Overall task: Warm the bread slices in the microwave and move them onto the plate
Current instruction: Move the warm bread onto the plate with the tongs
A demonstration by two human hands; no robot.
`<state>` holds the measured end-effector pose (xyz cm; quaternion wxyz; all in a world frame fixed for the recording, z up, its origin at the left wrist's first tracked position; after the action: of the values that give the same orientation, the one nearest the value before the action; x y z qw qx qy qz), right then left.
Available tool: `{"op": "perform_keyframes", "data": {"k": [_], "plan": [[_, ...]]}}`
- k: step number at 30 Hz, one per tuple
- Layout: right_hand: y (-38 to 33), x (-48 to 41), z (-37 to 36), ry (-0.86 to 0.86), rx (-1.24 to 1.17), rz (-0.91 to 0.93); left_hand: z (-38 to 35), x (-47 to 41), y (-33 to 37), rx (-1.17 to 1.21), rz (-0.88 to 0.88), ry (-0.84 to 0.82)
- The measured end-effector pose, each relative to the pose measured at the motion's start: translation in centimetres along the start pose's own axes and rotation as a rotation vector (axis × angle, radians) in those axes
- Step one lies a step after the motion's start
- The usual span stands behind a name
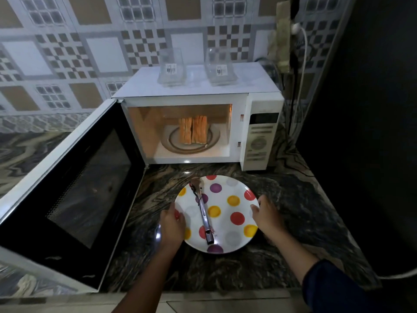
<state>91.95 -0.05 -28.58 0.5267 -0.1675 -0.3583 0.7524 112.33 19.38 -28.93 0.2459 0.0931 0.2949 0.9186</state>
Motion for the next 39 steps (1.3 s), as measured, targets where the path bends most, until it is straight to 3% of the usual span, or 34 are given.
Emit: {"op": "perform_keyframes", "data": {"k": [6, 10, 13, 17, 23, 27, 30, 33, 37, 39], "plan": [[-0.5, -0.9, 0.1, -0.026, 0.044, -0.007, -0.1, 0.9, 0.0, 0.001, -0.015, 0.02], [-2.9, -0.8, -0.1, 0.026, 0.082, 0.112, -0.6, 0.9, -0.8, 0.012, 0.006, 0.029], [-5.6, 0.1, -2.5, -0.1, -0.096, 0.188, -0.4, 1.0, -0.8, 0.019, -0.01, 0.034], [-8.5, 1.9, -6.3, -0.322, -0.08, 0.21, -0.2, 1.1, -0.8, 0.025, -0.042, 0.038], [-10.1, 3.1, -9.3, -0.359, 0.122, 0.28, -0.3, 1.4, -1.0, 0.023, -0.057, 0.045], [-9.8, 3.0, -8.9, -0.357, 0.038, 0.242, -0.1, 1.3, -0.8, 0.021, -0.064, 0.034], [-9.8, 3.0, -8.0, -0.417, -0.04, 0.257, 0.4, 0.5, -0.9, 0.044, 0.06, 0.033], [-10.8, 3.3, -6.4, -0.434, -0.07, 0.334, 2.0, -0.9, 0.6, 0.249, 0.142, 0.079], [-12.8, 4.0, -4.1, -0.419, -0.039, 0.481, 4.1, -2.6, 4.8, 0.748, 0.153, -0.092], [-14.1, 4.5, -2.9, -0.382, 0.021, 0.578, 4.9, -3.3, 6.1, 0.862, 0.157, -0.115]]}}
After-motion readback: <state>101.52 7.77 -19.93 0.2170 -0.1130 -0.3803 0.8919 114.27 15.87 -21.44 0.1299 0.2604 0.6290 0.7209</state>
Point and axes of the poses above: each hand's wrist, its own x-axis away from the middle knuckle, its own z-axis out of the back of the hand, y = z × x, the point moved 6 cm from there along -x, towards the middle knuckle, and after that the axes turned 12 degrees about -x, right-handed, at the moved point
